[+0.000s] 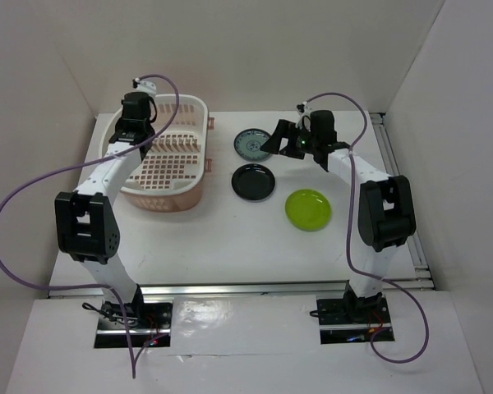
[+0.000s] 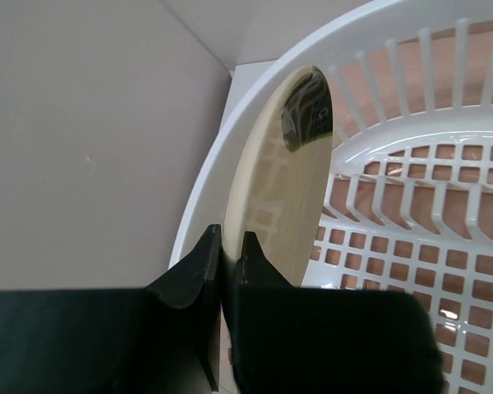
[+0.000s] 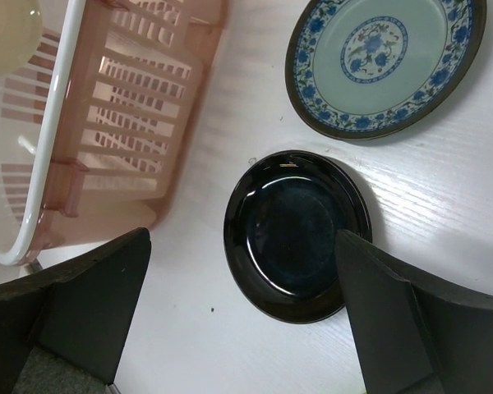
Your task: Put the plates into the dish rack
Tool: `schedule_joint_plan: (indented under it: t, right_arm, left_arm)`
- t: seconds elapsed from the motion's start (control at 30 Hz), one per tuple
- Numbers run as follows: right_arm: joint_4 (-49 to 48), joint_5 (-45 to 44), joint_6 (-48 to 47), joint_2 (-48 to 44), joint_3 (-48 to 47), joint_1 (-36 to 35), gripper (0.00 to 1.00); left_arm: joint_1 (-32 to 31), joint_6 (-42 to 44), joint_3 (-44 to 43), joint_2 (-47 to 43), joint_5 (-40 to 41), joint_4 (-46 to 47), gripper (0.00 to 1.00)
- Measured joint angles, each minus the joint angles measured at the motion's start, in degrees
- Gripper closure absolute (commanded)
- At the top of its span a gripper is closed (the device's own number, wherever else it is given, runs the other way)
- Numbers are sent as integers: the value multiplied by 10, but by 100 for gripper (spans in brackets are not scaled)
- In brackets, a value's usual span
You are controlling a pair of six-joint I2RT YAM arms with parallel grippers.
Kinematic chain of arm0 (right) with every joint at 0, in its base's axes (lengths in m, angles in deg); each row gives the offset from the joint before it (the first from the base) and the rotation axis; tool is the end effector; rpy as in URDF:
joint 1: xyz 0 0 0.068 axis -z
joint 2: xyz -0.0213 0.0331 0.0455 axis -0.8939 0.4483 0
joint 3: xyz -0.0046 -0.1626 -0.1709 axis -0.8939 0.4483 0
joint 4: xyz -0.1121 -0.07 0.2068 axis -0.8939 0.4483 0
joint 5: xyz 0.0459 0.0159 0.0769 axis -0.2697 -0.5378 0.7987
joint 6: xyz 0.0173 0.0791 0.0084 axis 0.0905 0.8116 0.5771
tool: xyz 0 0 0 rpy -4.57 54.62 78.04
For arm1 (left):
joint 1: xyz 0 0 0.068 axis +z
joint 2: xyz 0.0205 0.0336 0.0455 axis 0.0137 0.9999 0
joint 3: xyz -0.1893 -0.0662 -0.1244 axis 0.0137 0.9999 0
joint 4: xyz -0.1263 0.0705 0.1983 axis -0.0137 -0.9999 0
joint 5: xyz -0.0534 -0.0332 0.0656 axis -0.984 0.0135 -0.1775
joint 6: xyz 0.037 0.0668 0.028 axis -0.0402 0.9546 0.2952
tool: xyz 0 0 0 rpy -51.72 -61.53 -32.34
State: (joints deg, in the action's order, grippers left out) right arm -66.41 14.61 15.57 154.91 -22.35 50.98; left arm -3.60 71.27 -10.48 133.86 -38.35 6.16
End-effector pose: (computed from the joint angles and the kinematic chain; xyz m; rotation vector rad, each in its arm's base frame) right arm 0.4094 0.1272 0.2084 -0.1221 2.1358 0.9475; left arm 0.4248 0.0071 0.2940 -0.1015 1.8671 0.6835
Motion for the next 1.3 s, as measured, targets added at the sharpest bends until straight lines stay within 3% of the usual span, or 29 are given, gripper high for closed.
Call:
schedule_joint_plan:
  t: [0.73,1.3]
  right_arm:
    - [19,9,-13,26,-40,0,0]
    - [24,15,-13,51,-56,0,0]
  left_arm:
    - [20,-21,-1,68,-9,7,100]
    - [28,-50,-72,133,-9,-7,100]
